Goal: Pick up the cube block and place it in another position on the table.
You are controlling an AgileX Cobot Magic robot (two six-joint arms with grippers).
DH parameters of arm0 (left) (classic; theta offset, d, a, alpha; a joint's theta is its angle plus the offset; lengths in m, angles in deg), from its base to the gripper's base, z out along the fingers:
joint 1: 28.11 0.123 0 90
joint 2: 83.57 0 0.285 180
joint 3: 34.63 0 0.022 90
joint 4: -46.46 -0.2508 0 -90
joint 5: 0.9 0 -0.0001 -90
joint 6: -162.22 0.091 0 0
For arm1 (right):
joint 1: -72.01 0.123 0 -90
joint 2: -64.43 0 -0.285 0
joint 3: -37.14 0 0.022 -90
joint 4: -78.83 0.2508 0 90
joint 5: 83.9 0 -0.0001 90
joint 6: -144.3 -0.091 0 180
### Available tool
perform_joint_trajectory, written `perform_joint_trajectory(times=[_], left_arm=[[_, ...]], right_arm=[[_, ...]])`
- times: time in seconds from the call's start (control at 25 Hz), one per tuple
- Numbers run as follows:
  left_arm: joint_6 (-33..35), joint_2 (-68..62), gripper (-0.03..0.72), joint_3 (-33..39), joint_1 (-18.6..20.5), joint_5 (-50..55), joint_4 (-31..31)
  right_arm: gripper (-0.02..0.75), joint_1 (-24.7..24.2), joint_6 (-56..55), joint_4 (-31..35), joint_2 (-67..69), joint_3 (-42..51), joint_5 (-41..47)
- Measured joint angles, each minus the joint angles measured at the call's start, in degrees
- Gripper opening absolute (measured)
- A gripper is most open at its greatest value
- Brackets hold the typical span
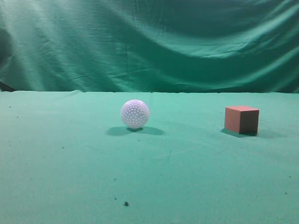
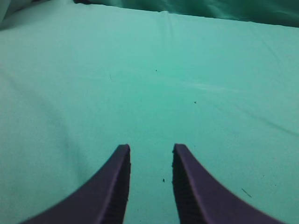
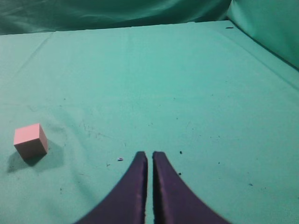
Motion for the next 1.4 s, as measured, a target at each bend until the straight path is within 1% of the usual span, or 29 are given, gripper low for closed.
perform_joint_trajectory(times=[0.28, 0.4, 0.44, 0.52, 0.64, 0.8, 0.84, 0.88, 0.96, 1.0, 1.08, 1.2, 1.32, 1.4], left_arm=[[0.0, 0.0, 0.262, 0.0, 0.0, 0.0, 0.0], [0.0, 0.0, 0.262, 0.0, 0.0, 0.0, 0.0], [0.0, 0.0, 0.262, 0.0, 0.0, 0.0, 0.0], [0.0, 0.0, 0.262, 0.0, 0.0, 0.0, 0.0], [0.0, 0.0, 0.262, 0.0, 0.0, 0.0, 0.0], [0.0, 0.0, 0.262, 0.0, 0.0, 0.0, 0.0], [0.0, 0.0, 0.262, 0.0, 0.0, 0.0, 0.0], [0.0, 0.0, 0.262, 0.0, 0.0, 0.0, 0.0], [0.0, 0.0, 0.262, 0.0, 0.0, 0.0, 0.0], [0.0, 0.0, 0.262, 0.0, 0.0, 0.0, 0.0], [0.0, 0.0, 0.262, 0.0, 0.0, 0.0, 0.0], [0.0, 0.0, 0.262, 0.0, 0.0, 0.0, 0.0], [0.0, 0.0, 0.262, 0.0, 0.0, 0.0, 0.0], [0.0, 0.0, 0.262, 0.0, 0.0, 0.0, 0.0]], right_arm=[[0.000, 0.0, 0.0, 0.0, 0.0, 0.0, 0.0], [0.000, 0.0, 0.0, 0.6, 0.0, 0.1, -2.1], [0.000, 0.0, 0.0, 1.6, 0.0, 0.1, -4.6], [0.000, 0.0, 0.0, 5.6, 0.0, 0.2, -12.3], [0.000, 0.0, 0.0, 10.4, 0.0, 0.2, -26.8], [0.000, 0.0, -1.5, 12.9, 0.0, 0.2, -45.0], [0.000, 0.0, -2.0, 13.4, 0.0, 0.2, -48.5], [0.000, 0.0, -2.2, 13.9, 0.0, -0.3, -49.7], [0.000, 0.0, -2.4, 16.4, 0.0, -3.6, -46.4], [0.000, 0.0, -2.4, 18.1, 0.0, -6.5, -42.7], [0.000, 0.0, -2.1, 20.1, 0.0, -12.3, -34.3], [0.000, 0.0, 0.2, 20.5, 3.0, -20.0, -18.3], [0.000, 0.0, 3.7, 20.2, 8.1, -22.6, -6.4], [0.000, 0.0, 5.7, 19.7, 11.1, -22.6, -2.9]])
